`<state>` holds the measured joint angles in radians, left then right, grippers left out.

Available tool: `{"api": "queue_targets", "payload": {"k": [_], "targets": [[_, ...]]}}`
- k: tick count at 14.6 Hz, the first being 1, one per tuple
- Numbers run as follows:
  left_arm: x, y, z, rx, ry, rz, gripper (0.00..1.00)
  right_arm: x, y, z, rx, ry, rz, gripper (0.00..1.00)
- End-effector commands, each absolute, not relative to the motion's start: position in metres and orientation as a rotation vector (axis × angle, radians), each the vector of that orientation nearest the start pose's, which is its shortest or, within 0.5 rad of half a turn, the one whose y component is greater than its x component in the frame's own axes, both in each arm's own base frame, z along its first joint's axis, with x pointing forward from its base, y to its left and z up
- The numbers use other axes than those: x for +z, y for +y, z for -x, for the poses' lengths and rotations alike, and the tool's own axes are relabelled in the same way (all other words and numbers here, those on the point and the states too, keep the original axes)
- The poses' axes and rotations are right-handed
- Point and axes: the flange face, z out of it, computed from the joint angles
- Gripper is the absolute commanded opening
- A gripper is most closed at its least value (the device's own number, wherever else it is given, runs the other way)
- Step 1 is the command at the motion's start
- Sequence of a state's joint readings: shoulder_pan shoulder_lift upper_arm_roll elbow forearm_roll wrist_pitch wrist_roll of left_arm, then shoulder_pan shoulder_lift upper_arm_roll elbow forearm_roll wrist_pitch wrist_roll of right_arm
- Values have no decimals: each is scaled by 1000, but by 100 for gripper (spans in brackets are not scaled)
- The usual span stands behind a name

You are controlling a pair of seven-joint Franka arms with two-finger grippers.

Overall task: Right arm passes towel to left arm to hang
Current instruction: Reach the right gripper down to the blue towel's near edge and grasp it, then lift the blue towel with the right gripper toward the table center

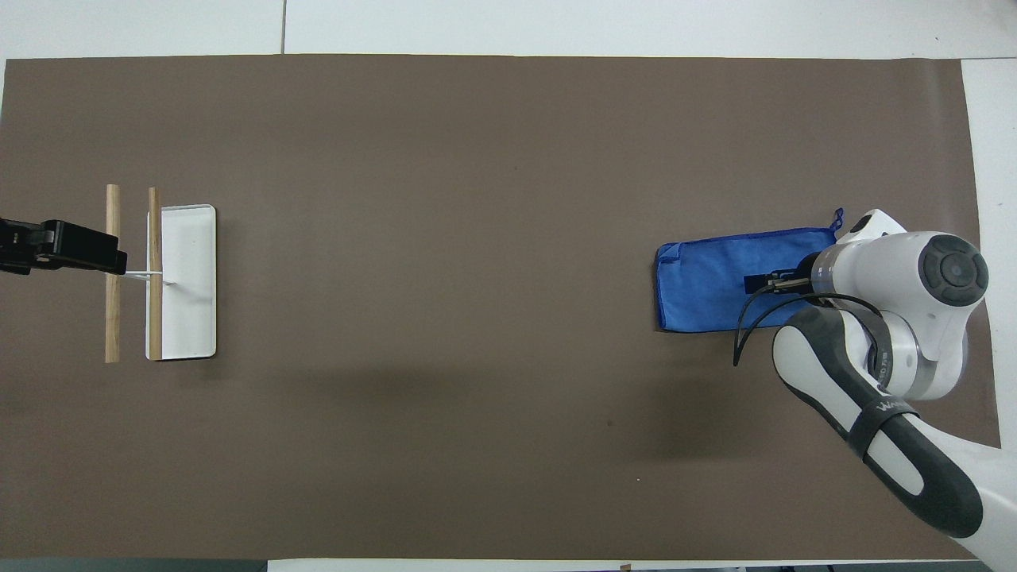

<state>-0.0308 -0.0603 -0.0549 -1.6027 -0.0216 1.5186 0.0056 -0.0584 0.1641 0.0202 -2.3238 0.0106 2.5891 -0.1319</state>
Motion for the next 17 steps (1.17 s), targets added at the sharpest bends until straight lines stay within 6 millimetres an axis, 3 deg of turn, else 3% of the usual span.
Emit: {"api": "queue_targets", "payload": {"k": [1,3,6,8,15,17], "targets": [[634,-47,-542,17,138,3144,100,280,-23,-529,-178,-179,3120,46],[635,-47,-543,-7,148,3149,100,280,-22,-529,-171,-181,3120,0],[633,-45,-541,-5,237,3145,100,280,-22,-528,-159,-162,3120,0],[627,-47,-538,17,246,3143,100,294,-20,-534,-126,-164,3118,0],[632,-47,-527,29,230,3143,100,435,-4,-567,-31,-45,3005,0],[632,-46,-527,27,218,3143,100,474,19,-575,-28,11,2941,0]]}}
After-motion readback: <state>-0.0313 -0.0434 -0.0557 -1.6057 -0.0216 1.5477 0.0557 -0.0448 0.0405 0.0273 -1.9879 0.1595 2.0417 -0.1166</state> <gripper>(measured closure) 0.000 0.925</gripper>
